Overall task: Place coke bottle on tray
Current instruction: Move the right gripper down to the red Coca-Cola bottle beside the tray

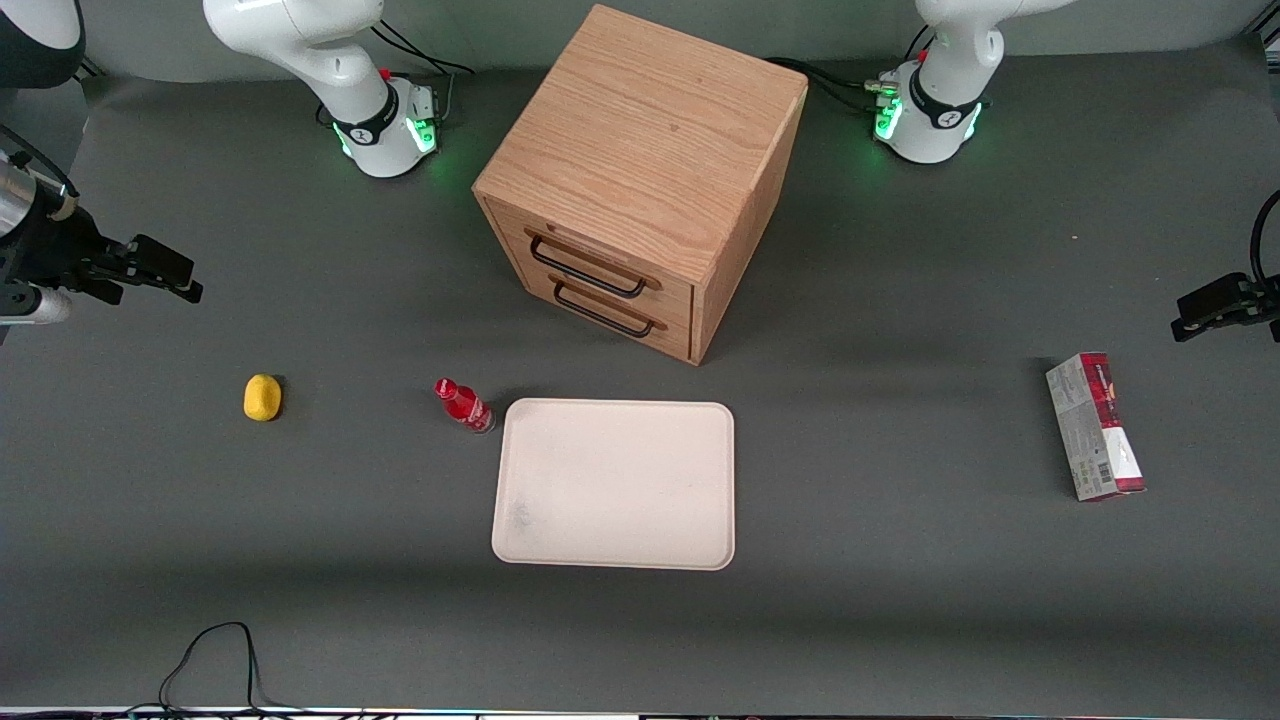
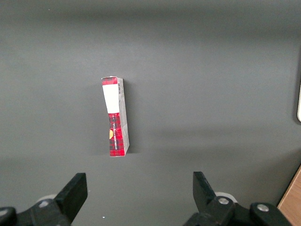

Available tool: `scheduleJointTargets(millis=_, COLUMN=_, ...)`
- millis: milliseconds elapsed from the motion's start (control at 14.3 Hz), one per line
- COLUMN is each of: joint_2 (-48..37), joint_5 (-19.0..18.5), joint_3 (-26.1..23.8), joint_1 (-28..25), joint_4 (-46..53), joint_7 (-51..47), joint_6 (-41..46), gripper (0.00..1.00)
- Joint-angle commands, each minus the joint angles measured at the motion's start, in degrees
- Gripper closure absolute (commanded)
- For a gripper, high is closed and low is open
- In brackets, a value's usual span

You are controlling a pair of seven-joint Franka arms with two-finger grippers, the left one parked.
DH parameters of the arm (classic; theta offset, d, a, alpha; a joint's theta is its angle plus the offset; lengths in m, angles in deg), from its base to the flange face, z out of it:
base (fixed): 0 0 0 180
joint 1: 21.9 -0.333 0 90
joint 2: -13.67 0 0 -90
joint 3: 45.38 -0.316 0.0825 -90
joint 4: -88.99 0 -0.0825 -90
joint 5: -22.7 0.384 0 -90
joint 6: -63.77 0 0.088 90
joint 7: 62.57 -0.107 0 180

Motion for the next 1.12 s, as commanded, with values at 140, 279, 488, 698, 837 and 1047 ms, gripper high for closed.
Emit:
scheduleJointTargets(millis=140, joint_2=1.91, joint_5=0.84, joint_3=-1.2, joint_1=-0.48, joint_4=3.51, joint_7=-1.9, joint_6=0.46, gripper=0.0)
scheduleJointTargets(millis=279, joint_2=3.74, joint_5=0.66, joint_3=-6.71, joint_1=-0.48, joint_4=6.75, joint_7=-6.29, joint_6=1.69, gripper=0.0)
scheduleJointTargets(millis=488, joint_2=10.77, joint_5=0.93, joint_3=-14.11, joint_1=-0.48, joint_4=12.13, joint_7=-15.32, joint_6=3.19, gripper=0.0)
scheduleJointTargets(millis=698, joint_2=13.68, joint_5=1.01, joint_3=-17.46, joint_1=-0.66, joint_4=9.16, joint_7=-20.09, joint_6=-2.94, gripper=0.0)
scheduleJointTargets(millis=837, joint_2=14.12, joint_5=1.01, joint_3=-17.9, joint_1=-0.83, joint_4=3.38, joint_7=-20.81, joint_6=-9.17, gripper=0.0)
scheduleJointTargets(millis=1047, joint_2=14.03, joint_5=0.93, joint_3=-18.87, joint_1=-0.83, joint_4=-6.03, joint_7=-20.81, joint_6=-19.71, gripper=0.0)
